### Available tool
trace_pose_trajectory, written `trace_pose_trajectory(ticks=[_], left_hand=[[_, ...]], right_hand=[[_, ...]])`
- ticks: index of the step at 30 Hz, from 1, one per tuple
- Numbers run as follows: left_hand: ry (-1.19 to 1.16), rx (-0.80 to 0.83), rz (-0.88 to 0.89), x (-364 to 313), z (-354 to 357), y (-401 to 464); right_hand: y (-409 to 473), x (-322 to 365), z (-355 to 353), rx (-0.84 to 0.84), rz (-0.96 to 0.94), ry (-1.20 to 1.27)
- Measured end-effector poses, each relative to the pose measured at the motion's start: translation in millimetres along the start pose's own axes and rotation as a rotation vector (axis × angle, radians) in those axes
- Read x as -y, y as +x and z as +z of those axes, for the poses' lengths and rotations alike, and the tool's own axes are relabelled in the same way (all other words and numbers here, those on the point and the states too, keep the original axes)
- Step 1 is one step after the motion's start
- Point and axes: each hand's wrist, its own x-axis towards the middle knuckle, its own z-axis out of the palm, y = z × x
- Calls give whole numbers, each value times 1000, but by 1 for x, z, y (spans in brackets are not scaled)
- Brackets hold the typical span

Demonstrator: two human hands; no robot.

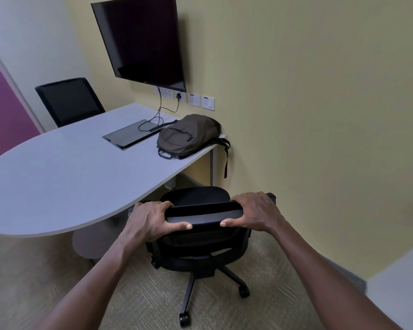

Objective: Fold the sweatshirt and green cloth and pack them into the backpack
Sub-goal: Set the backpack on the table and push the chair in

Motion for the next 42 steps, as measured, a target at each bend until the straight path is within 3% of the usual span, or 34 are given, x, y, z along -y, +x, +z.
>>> trace_pose_trajectory(ticks=[15, 42], left_hand=[[15, -8, -235, -56, 5, 62], [32, -52, -402, -25, 26, 212]], right_hand=[[86, -94, 3, 5, -212, 55], [289, -161, 20, 41, -394, 25]])
